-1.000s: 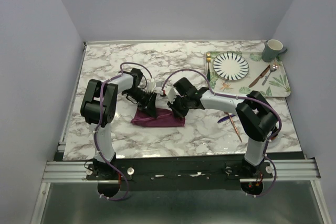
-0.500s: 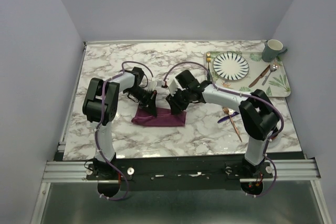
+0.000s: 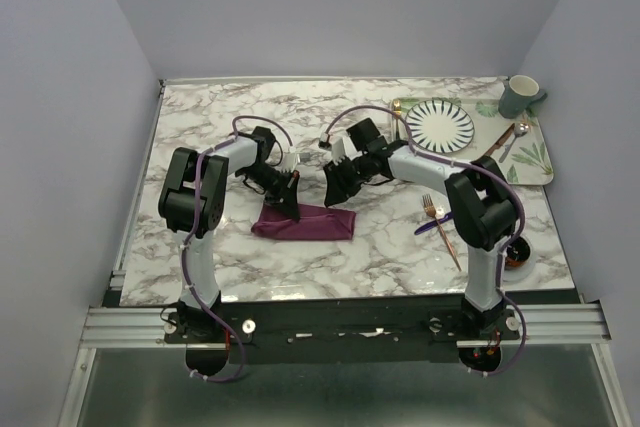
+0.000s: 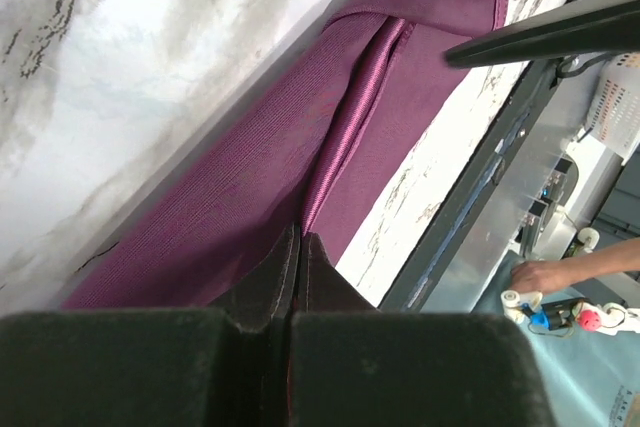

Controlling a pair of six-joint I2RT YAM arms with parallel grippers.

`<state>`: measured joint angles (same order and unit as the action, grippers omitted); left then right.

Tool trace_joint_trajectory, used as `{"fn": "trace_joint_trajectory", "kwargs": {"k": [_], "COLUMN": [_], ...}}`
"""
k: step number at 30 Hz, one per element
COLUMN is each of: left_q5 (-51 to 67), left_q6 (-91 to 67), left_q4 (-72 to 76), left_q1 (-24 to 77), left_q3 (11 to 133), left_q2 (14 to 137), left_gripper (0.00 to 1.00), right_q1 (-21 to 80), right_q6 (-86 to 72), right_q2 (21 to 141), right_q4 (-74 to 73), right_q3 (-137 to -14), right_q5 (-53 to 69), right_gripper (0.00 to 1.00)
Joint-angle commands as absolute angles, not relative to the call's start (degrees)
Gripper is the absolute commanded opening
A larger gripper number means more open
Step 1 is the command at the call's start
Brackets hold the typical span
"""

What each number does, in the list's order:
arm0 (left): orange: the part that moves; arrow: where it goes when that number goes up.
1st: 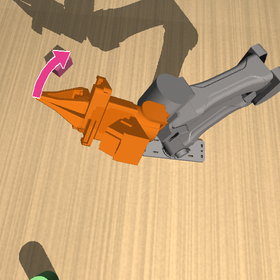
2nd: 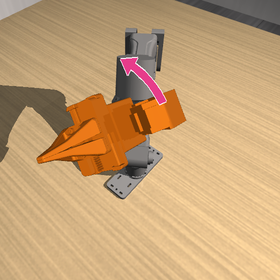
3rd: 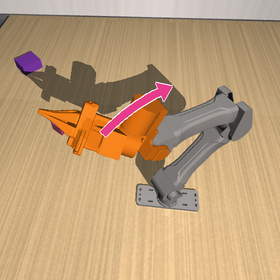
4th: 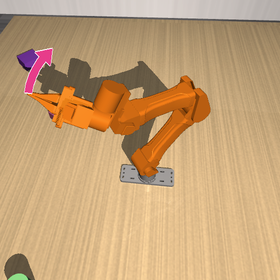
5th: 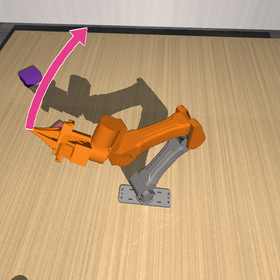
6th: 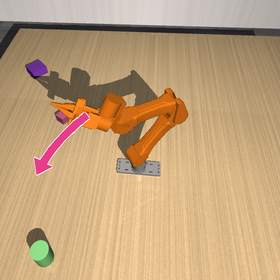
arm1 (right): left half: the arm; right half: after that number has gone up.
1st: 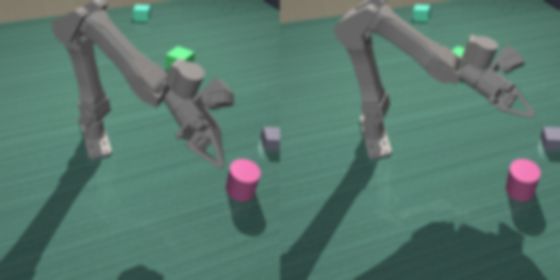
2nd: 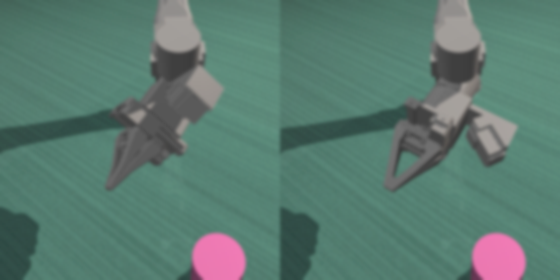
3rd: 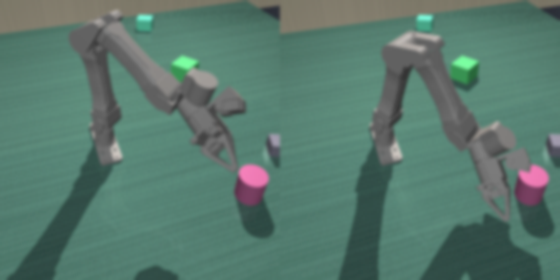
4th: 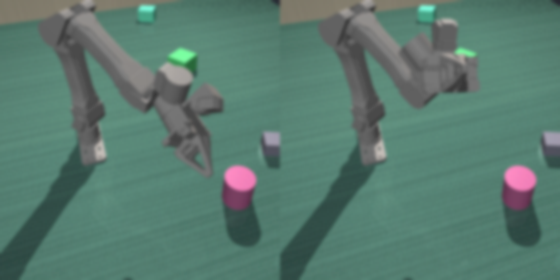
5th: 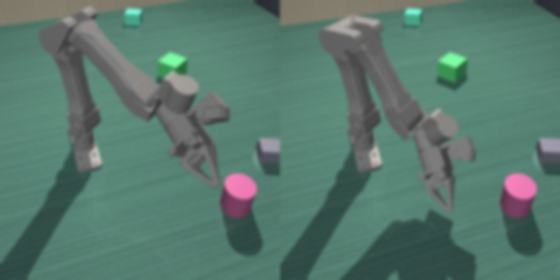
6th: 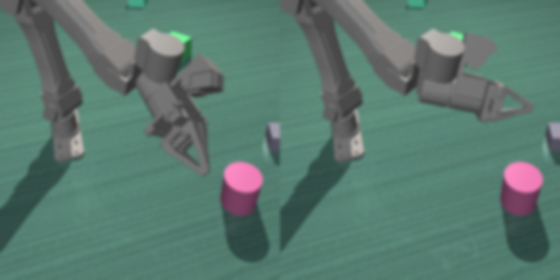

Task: Fold the napkin into a case and place the utensils inside
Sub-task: Stuff the top corner of the smaller-rectangle-folded napkin into the folded napkin.

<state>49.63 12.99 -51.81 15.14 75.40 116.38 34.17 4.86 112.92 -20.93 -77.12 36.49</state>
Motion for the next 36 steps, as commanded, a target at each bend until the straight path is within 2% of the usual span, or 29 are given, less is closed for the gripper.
{"fn": "trace_joint_trajectory", "kwargs": {"k": [1, 19, 30, 36], "left_q5": [51.42, 52.47, 53.52, 54.31], "left_q6": [12.48, 12.04, 11.69, 11.25], "left_q4": [-51.86, -52.03, -51.86, -51.68], "left_q1": [15.47, 15.47, 16.00, 16.70], "left_q3": [76.82, 79.10, 81.65, 83.76], "left_q2": [118.04, 119.62, 120.94, 121.90], "left_gripper": [0.00, 0.00, 0.00, 0.00], "right_q1": [34.63, 34.72, 34.63, 34.63], "right_q6": [4.31, -1.30, -2.46, -2.37], "right_q2": [116.45, 124.28, 127.27, 127.26], "right_q4": [-18.19, -18.63, -19.86, -19.86], "right_q3": [-80.50, -85.25, -87.28, -87.27], "right_q5": [39.73, 43.15, 46.14, 46.49], "right_gripper": [0.40, 0.34, 0.14, 0.10]}}
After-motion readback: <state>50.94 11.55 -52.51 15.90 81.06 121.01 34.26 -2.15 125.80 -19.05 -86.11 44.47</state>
